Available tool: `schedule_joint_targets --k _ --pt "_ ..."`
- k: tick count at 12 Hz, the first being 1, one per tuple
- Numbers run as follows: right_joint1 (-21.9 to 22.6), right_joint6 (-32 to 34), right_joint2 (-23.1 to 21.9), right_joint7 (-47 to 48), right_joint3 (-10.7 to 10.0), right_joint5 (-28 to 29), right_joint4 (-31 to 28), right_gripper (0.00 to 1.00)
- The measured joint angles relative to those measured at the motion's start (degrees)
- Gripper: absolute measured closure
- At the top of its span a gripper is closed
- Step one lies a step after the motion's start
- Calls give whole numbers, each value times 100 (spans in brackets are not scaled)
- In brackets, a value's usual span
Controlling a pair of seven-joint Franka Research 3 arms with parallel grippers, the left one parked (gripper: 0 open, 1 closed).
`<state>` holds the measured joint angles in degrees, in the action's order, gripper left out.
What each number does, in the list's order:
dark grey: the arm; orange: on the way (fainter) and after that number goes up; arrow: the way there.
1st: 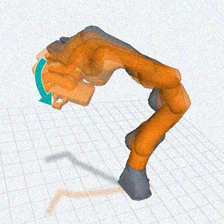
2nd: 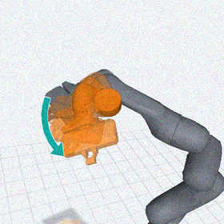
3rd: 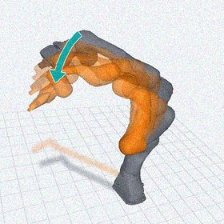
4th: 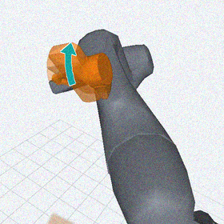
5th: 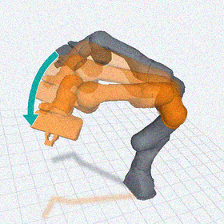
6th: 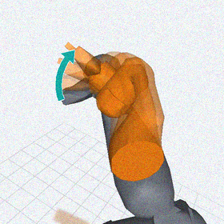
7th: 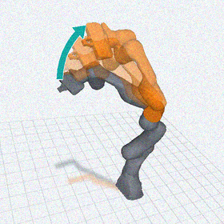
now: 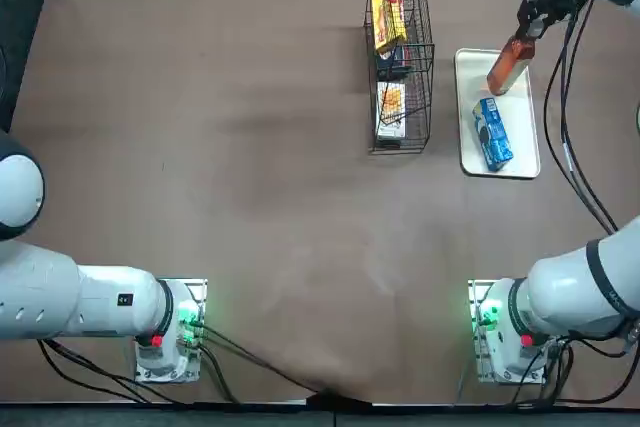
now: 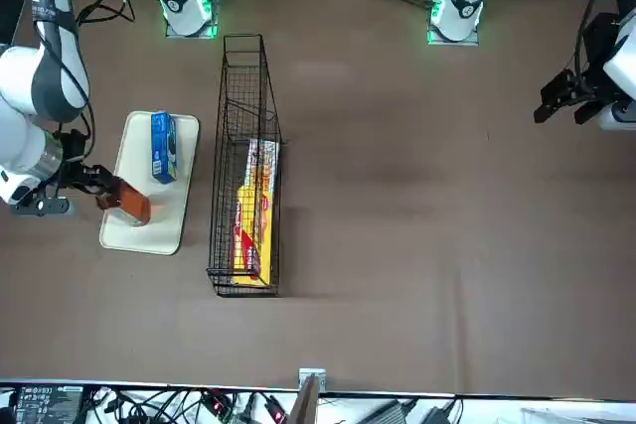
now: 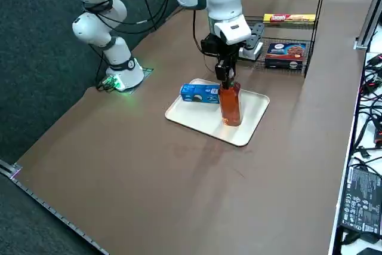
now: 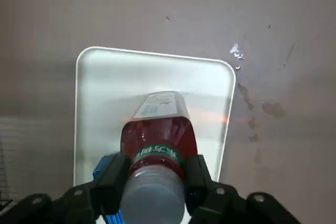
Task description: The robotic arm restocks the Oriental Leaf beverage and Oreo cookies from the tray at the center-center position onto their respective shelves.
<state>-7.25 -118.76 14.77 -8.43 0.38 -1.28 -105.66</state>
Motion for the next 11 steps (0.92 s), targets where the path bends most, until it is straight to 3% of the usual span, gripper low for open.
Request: schedule_joint_targets --k 5,11 --pt "-6 116 -24 16 -2 298 33 41" --pt "3 1205 -208 10 24 1198 842 41"
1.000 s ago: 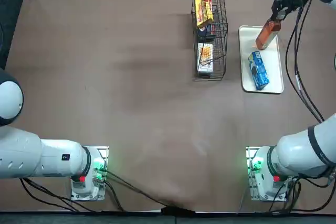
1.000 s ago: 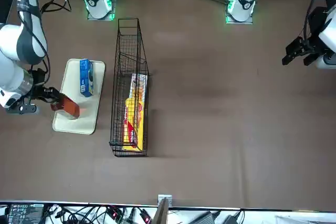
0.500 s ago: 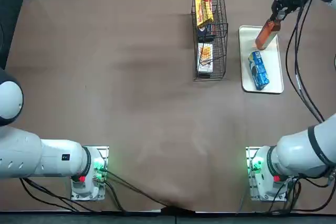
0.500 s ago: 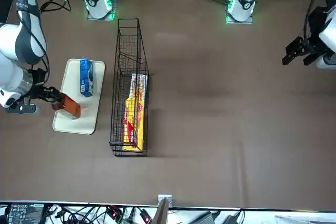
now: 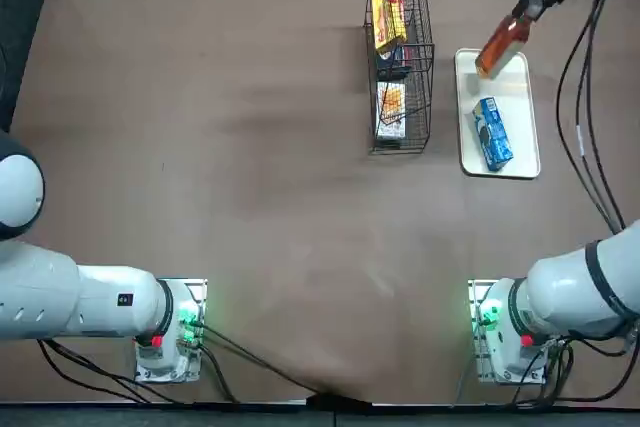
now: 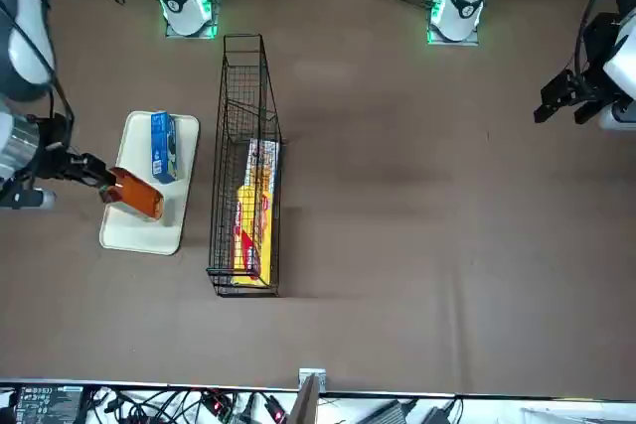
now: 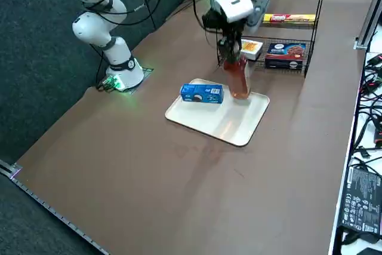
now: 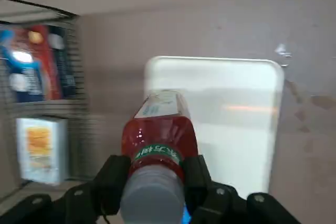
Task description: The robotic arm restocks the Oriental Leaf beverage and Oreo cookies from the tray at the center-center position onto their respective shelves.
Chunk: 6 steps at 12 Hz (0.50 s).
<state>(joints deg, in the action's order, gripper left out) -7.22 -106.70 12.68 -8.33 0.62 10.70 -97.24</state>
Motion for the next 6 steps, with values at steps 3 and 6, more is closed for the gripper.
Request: schedule_joint_targets --k 3,6 --pt "1 422 -172 -4 1 701 286 41" --pt "6 836 -362 -13 12 1227 332 41"
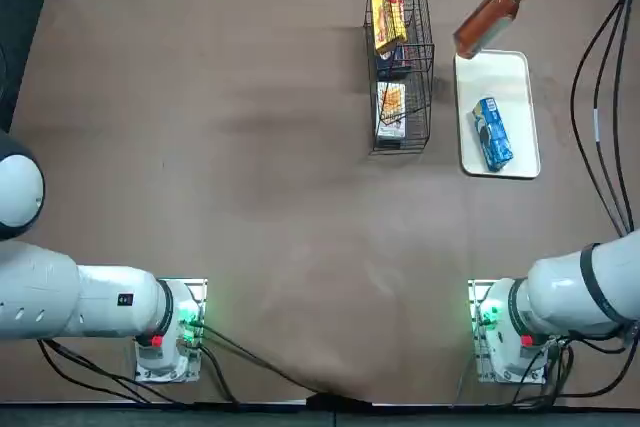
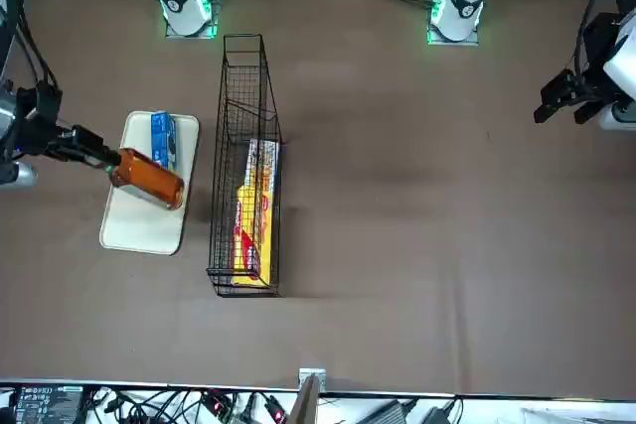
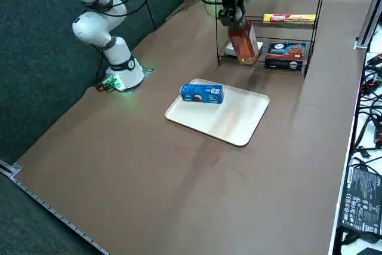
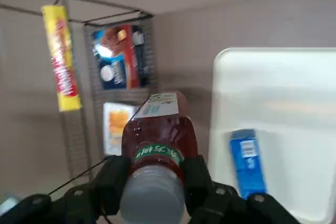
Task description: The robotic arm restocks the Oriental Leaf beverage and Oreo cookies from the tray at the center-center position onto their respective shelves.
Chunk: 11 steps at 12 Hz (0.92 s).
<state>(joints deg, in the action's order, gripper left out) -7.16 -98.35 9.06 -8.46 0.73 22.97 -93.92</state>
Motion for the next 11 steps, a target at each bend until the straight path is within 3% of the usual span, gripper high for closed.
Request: schedule_joint_targets --k 6,11 --pt "-153 960 -170 -321 -63 1070 -1 41" --pt "-355 1185 -180 -426 -85 1581 -29 41"
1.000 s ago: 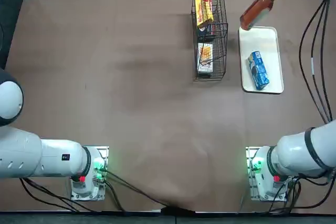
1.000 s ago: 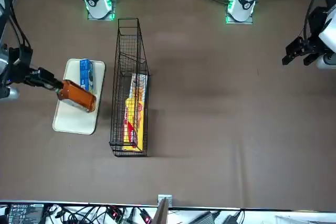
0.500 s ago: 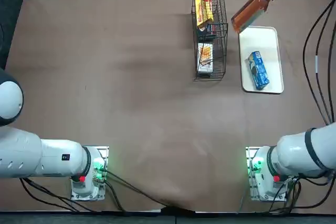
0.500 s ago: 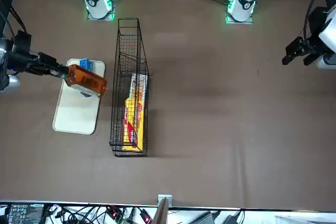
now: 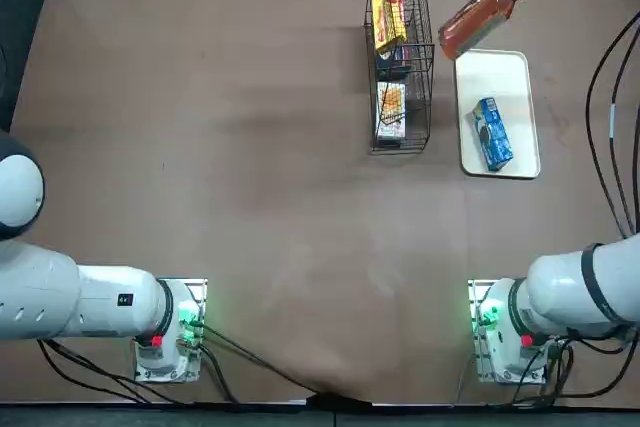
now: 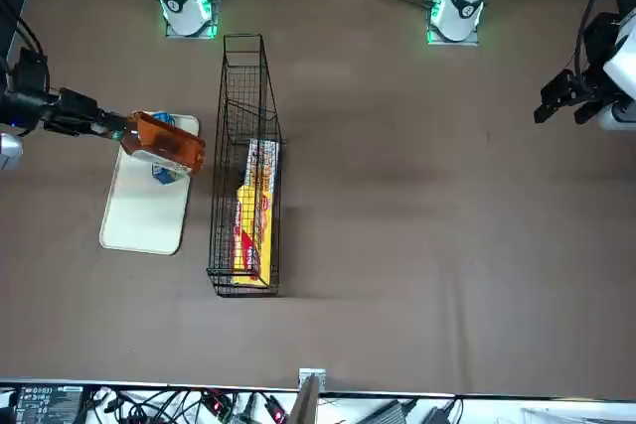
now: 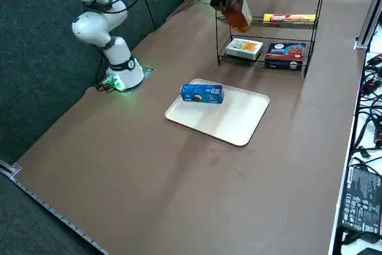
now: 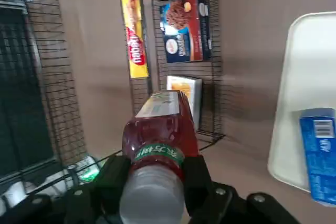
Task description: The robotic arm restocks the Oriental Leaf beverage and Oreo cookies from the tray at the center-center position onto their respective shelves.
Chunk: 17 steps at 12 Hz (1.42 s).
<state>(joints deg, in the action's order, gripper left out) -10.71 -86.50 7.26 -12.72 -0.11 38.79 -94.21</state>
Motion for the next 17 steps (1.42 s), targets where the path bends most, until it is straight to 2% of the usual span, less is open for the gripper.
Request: schedule_joint_targets --k 9,17 --pt "-39 38 77 -18 21 809 -147 41" --pt "145 35 70 -18 118 1005 -514 41"
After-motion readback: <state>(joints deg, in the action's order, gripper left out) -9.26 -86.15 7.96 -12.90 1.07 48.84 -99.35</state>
